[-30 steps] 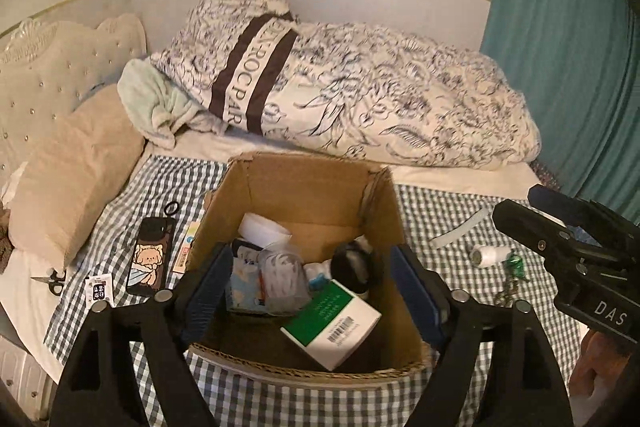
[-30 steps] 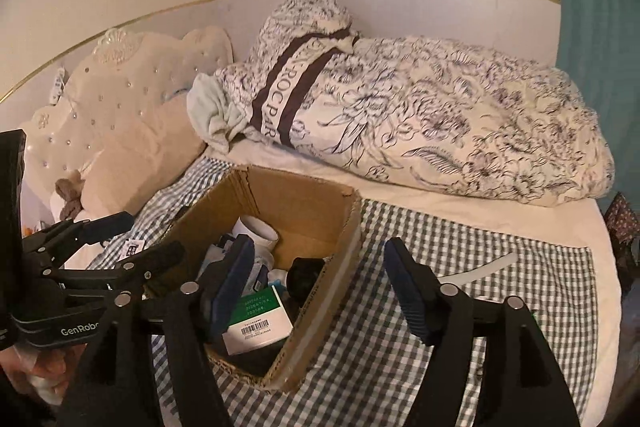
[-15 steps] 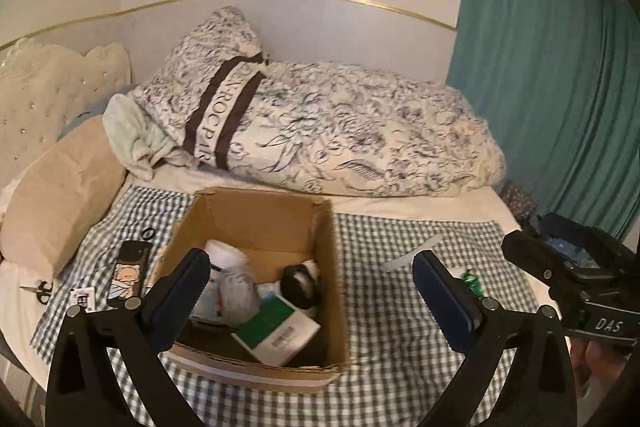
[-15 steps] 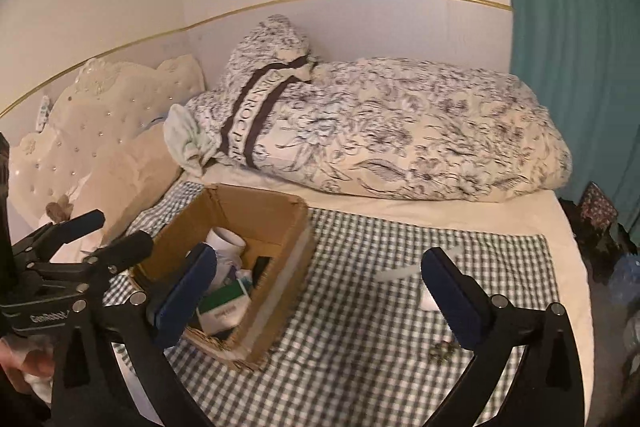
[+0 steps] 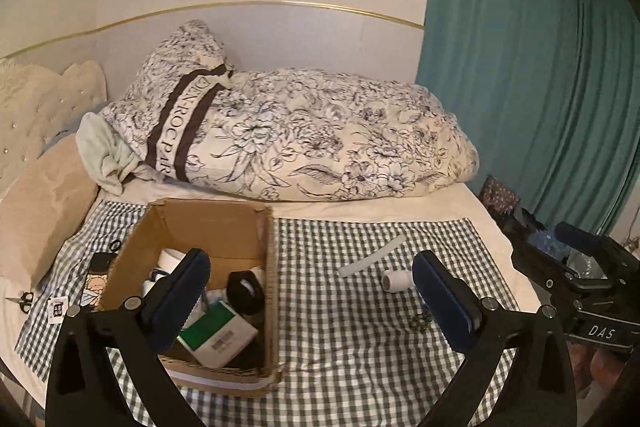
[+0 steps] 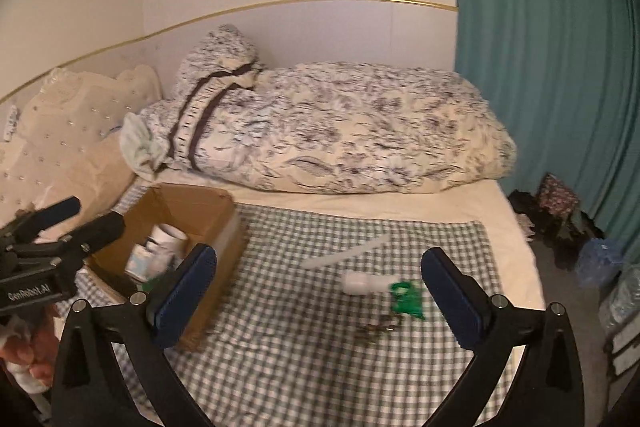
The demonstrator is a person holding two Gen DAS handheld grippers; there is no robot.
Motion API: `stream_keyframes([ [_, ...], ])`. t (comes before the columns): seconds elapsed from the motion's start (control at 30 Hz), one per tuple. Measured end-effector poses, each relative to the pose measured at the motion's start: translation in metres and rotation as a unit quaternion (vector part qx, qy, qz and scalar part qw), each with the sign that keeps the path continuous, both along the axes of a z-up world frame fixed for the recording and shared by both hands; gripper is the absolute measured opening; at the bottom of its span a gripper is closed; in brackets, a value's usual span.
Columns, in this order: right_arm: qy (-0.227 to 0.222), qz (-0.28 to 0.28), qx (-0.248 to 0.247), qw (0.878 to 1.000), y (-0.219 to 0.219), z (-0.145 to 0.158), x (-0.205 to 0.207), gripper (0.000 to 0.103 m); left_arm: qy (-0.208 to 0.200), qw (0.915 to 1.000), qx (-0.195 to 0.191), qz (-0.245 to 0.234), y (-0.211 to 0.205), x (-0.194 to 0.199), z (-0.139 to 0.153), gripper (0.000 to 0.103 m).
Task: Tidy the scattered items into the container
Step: 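Move both tools back toward the white plastic strip and green packet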
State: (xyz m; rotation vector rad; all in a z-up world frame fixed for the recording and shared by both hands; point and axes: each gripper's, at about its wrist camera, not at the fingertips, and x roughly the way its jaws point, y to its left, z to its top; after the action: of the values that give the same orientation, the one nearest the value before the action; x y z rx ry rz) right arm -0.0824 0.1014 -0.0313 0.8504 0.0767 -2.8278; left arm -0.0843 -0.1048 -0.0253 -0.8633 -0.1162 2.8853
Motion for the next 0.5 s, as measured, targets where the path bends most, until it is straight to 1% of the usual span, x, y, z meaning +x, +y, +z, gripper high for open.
stream_keyframes([
  [0.13,-0.003,-0.019,0.009,1.000,0.022,-0.005,-0.003,0.103,-0.003,0.9999,-0.013,-0.006,0.019,-0.006,-0.004,0.103],
  [0.23,0.000,-0.037,0.010,0.999,0.039,-0.010,-0.004,0.103,-0.016,0.9997,-0.017,-0.010,0.030,-0.013,-0.010,0.103],
  [0.5,0.001,-0.072,0.017,0.997,0.071,-0.025,-0.013,0.103,-0.030,0.9989,-0.032,-0.017,0.053,-0.031,-0.028,0.103],
])
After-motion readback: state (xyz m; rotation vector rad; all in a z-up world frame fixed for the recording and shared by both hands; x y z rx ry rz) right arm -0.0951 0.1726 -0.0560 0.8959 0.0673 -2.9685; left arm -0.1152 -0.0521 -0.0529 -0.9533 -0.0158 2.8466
